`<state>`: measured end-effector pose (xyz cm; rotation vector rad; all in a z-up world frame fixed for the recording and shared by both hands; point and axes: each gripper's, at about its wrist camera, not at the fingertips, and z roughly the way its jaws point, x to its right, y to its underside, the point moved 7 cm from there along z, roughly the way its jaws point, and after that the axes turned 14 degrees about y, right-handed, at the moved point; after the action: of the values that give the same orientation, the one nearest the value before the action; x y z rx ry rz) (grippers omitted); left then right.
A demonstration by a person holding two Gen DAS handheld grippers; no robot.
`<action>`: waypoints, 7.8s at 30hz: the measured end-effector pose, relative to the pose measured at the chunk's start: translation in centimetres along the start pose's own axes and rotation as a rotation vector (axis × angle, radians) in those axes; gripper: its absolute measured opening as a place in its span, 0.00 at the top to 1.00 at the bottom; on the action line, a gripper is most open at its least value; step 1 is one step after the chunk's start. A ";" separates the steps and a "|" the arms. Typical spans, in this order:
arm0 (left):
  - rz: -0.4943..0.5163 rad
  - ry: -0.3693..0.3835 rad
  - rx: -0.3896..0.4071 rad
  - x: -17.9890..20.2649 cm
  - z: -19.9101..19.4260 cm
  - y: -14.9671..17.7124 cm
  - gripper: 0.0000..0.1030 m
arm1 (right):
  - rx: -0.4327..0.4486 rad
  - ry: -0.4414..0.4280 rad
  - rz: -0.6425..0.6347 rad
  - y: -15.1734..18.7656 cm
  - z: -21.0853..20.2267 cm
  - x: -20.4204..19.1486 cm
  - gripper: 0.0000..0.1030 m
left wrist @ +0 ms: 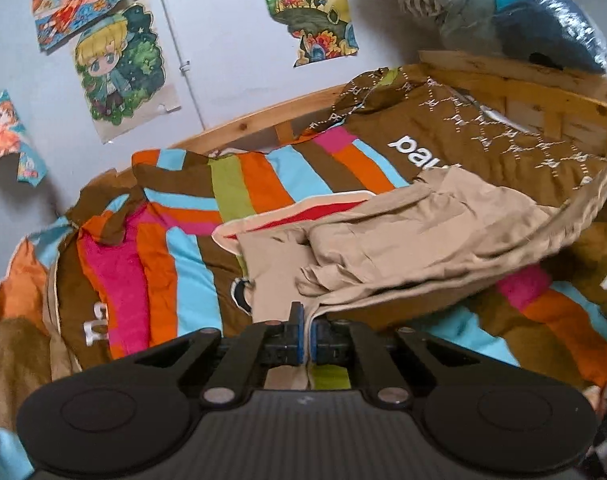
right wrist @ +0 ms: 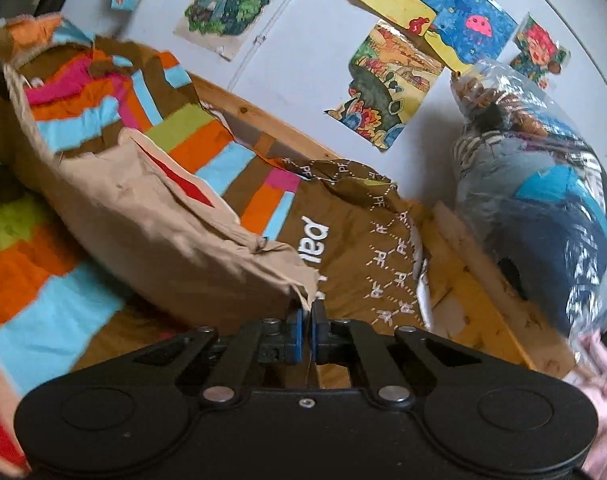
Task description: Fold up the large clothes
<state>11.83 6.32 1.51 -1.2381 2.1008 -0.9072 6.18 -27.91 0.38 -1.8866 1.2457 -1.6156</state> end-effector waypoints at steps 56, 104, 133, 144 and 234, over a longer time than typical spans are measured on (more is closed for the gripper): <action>-0.099 0.116 -0.349 -7.2 14.2 5.1 0.78 | -0.236 -0.164 0.304 8.7 13.8 -3.5 0.82; -0.283 0.051 -0.058 -9.8 12.5 3.3 1.00 | -0.272 -0.078 0.777 9.8 22.3 2.2 0.91; -0.722 0.073 -0.348 -14.5 13.3 9.1 0.80 | -0.561 -0.162 0.913 13.6 19.3 1.9 0.74; -0.669 0.052 -0.346 -13.5 11.1 9.0 0.94 | -0.497 -0.076 0.894 11.2 15.4 3.5 0.91; -0.571 0.168 0.126 -4.4 9.1 -1.7 1.00 | -0.157 -0.420 0.650 0.3 13.8 -12.8 0.49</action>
<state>21.21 7.11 -2.47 -1.7837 1.7922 -1.4042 19.39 -21.52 -11.51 -1.5474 1.5918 -0.7643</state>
